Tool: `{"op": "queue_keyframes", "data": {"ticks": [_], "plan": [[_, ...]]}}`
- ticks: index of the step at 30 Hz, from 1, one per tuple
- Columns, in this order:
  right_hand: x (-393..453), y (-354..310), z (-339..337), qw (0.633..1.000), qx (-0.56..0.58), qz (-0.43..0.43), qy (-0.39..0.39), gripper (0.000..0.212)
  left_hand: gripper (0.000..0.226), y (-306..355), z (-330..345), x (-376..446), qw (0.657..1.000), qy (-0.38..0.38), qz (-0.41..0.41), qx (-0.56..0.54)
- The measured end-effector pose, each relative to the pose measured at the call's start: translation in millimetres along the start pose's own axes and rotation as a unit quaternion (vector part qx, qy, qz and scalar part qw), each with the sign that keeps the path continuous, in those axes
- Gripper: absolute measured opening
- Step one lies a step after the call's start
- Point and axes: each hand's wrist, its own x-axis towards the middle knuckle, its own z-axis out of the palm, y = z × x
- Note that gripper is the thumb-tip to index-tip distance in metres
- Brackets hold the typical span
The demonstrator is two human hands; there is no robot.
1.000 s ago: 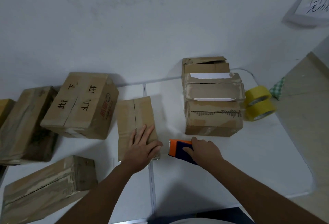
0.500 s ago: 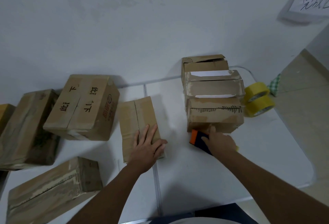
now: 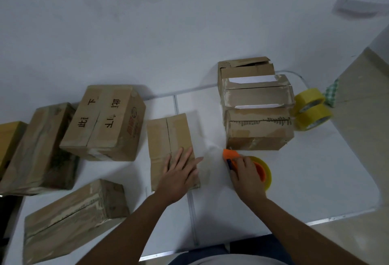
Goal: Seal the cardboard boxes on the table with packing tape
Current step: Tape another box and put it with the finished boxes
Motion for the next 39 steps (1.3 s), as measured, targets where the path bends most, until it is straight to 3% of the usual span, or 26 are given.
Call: {"op": "queue_keyframes", "data": {"ticks": [2,3,5,8,11,14,18,21,25,31,35,39], "plan": [[1,-17,5,0.986,0.156,0.034,-0.052,0.022,0.047,-4,-7,5,0.993,-0.022,-0.010,-0.113],[1,-28,7,0.955,0.261,0.095,-0.104,0.023,0.044,-7,-11,7,0.987,-0.010,-0.008,-0.162],[0,-48,13,0.855,0.431,0.225,-0.183,0.035,0.038,-17,-19,7,0.971,0.047,-0.004,-0.235],[0,-58,23,0.750,0.542,0.312,-0.217,0.050,0.038,-30,-24,-4,0.971,0.114,0.028,-0.206],[2,-55,28,0.712,0.581,0.342,-0.197,0.041,0.041,-33,-21,-22,0.989,0.047,0.036,-0.132],[-1,-58,27,0.717,0.590,0.342,-0.145,0.029,0.046,-33,-13,-32,0.994,-0.022,0.008,-0.103],[-9,-57,23,0.766,0.564,0.299,-0.074,0.011,0.060,-32,-6,-32,0.997,-0.026,0.009,-0.070],[-17,-59,20,0.807,0.530,0.259,-0.033,0.012,0.077,-35,-1,-34,0.999,-0.002,0.029,-0.026],[-21,-62,17,0.824,0.517,0.230,0.005,0.010,0.070,-37,3,-34,0.999,0.020,0.026,-0.010],[-20,-60,12,0.837,0.505,0.210,0.000,0.011,0.063,-30,4,-34,0.997,0.037,0.025,0.061],[-17,-59,15,0.845,0.497,0.200,-0.003,0.012,0.090,-16,5,-27,0.994,0.051,-0.011,0.097],[-10,-56,18,0.859,0.479,0.179,-0.028,0.015,0.089,-18,8,-27,0.990,0.066,-0.003,0.121]]}}
